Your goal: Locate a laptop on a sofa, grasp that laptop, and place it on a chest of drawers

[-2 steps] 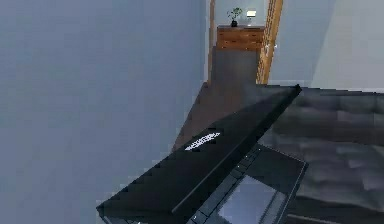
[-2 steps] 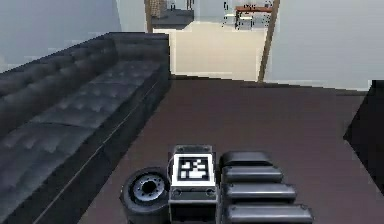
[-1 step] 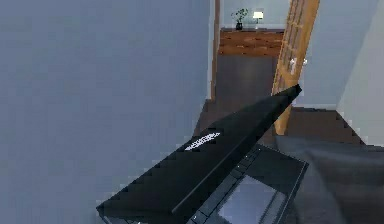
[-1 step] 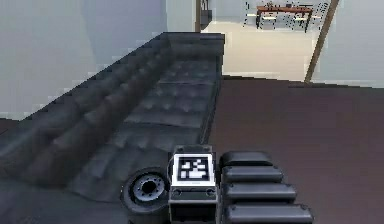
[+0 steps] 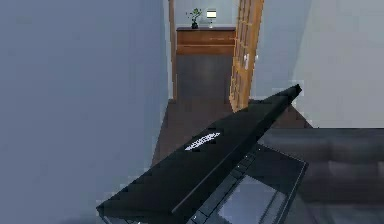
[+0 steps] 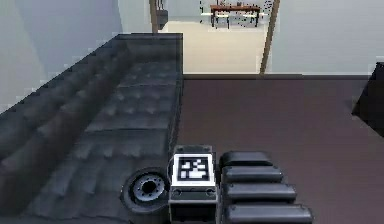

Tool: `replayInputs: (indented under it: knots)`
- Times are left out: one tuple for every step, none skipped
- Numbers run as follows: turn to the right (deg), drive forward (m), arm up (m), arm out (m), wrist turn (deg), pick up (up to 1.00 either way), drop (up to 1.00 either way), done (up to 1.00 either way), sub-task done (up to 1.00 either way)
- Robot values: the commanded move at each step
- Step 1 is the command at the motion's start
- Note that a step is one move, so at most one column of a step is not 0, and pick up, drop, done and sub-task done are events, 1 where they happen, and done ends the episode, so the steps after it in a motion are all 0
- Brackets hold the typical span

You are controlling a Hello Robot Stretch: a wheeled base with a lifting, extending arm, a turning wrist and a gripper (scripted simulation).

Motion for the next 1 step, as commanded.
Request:
replayInputs:
  knots:
    - [0.0,1.0,0.0,0.0,0.0,0.0,0.0,0.0,0.0]
